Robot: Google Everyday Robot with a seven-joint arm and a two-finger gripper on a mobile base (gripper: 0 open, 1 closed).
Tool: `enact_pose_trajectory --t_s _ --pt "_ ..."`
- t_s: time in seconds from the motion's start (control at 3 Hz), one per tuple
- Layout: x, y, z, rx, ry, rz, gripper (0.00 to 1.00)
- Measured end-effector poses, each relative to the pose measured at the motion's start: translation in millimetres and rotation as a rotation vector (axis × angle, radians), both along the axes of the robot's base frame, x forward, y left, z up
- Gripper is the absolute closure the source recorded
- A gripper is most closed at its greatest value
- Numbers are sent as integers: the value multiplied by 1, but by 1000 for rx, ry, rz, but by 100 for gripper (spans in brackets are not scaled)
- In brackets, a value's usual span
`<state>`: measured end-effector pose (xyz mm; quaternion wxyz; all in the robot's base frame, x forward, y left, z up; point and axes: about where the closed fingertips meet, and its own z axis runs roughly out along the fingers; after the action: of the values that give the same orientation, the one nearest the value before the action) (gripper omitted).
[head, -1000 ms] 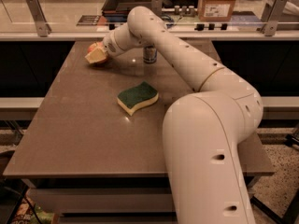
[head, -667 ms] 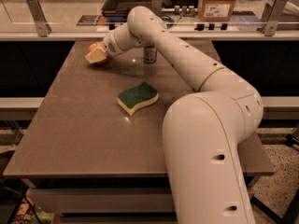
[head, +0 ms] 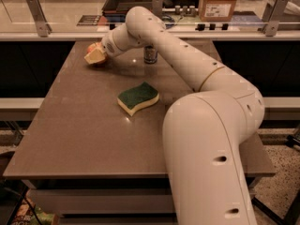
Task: Pick apple
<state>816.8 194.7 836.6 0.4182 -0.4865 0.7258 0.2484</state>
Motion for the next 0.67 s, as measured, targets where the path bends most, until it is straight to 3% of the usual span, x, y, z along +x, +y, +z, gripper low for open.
enact_pose_trajectory --t_s 0.67 --pt "-9 4 33 -57 -105 -27 100"
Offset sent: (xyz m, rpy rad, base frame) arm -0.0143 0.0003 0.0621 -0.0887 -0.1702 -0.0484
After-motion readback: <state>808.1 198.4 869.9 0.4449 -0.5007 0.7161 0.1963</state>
